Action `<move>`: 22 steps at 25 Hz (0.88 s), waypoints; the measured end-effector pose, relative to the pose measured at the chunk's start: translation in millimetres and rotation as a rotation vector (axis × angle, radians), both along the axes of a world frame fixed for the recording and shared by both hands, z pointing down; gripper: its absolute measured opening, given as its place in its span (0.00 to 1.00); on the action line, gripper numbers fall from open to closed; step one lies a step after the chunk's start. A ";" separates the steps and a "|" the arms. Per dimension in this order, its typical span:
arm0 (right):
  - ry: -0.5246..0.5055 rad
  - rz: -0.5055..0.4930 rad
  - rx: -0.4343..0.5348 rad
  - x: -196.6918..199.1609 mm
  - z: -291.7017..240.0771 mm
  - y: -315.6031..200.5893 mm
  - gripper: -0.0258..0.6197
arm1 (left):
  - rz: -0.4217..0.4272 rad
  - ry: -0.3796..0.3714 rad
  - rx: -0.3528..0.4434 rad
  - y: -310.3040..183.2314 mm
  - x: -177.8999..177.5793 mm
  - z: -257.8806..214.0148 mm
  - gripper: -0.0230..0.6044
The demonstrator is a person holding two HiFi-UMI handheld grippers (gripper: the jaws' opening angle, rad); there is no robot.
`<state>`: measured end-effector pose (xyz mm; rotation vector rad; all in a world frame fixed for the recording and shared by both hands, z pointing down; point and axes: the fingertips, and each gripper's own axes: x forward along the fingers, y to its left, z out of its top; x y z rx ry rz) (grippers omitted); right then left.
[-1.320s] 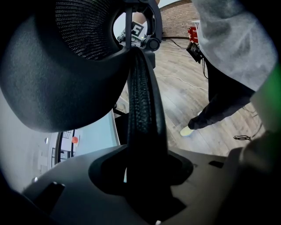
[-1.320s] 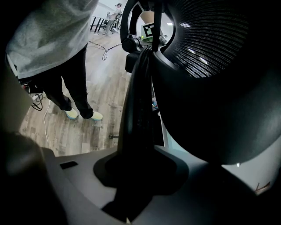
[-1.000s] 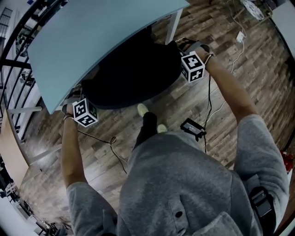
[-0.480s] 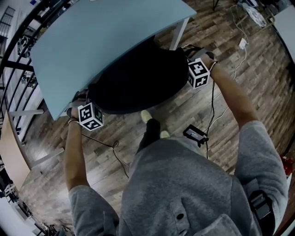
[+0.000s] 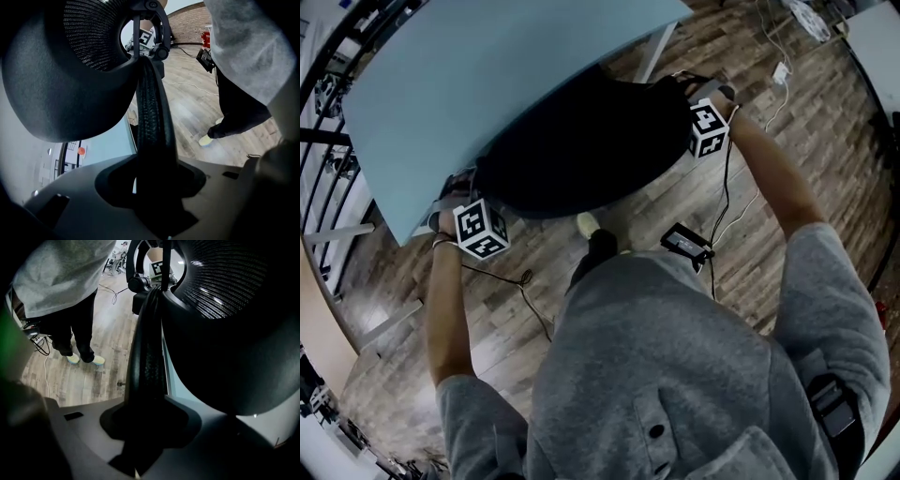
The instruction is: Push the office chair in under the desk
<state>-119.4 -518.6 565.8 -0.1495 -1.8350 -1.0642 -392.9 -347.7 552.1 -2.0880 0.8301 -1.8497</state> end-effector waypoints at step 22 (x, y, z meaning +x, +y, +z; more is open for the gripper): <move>-0.004 -0.069 0.009 43.2 0.8 -33.7 0.23 | -0.058 -0.001 -0.021 -10.2 59.8 3.3 0.33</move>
